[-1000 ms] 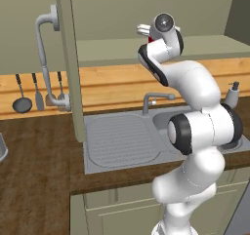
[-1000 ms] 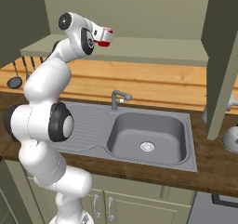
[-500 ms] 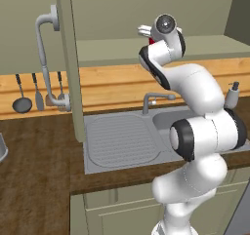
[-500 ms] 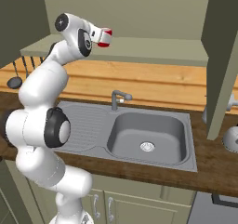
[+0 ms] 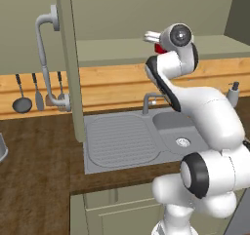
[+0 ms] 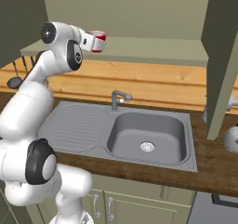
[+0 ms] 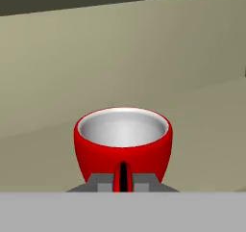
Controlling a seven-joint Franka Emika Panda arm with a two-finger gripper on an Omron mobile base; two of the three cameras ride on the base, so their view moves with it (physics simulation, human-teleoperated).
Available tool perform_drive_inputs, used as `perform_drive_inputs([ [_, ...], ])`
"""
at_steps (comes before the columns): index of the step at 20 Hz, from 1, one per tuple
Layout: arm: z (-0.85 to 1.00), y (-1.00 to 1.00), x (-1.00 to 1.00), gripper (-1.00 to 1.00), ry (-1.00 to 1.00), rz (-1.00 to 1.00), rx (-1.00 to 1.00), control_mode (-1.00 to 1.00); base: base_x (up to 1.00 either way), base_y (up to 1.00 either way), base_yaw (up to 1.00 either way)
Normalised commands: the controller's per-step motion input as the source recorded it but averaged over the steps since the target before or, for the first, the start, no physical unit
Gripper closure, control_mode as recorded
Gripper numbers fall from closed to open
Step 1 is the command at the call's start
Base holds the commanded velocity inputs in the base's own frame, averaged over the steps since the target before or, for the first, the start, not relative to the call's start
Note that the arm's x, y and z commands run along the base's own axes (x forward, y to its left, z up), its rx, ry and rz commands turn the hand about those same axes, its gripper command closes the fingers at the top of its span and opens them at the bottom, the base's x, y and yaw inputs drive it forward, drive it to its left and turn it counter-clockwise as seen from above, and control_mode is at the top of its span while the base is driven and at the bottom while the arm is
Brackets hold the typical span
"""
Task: Pick the kettle from the counter and place it on the tray. Then pick the mug from the cabinet and place it on the tray. Then close the cabinet doors.
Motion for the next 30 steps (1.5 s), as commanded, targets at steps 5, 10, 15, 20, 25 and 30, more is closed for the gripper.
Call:
perform_drive_inputs([
  [5,0.07,-0.03,-1.00,1.00,-0.17,0.20,-0.12,-1.00,0.00,0.00,0.00],
  [10,0.10,-0.07,-1.00,1.00,-0.06,0.24,-0.25,-1.00,0.00,0.00,0.00],
  [15,0.20,-0.14,-0.99,1.00,0.00,0.29,-0.32,-1.00,0.00,0.00,0.00],
  [20,0.06,0.05,-0.90,1.00,0.01,0.19,-0.24,-1.00,0.00,0.00,0.00],
  [25,-0.37,0.02,-0.69,1.00,0.01,0.09,-0.08,-1.00,0.00,0.00,0.00],
  [30,-0.29,0.20,-0.71,1.00,0.03,0.03,-0.03,-1.00,0.00,0.00,0.00],
])
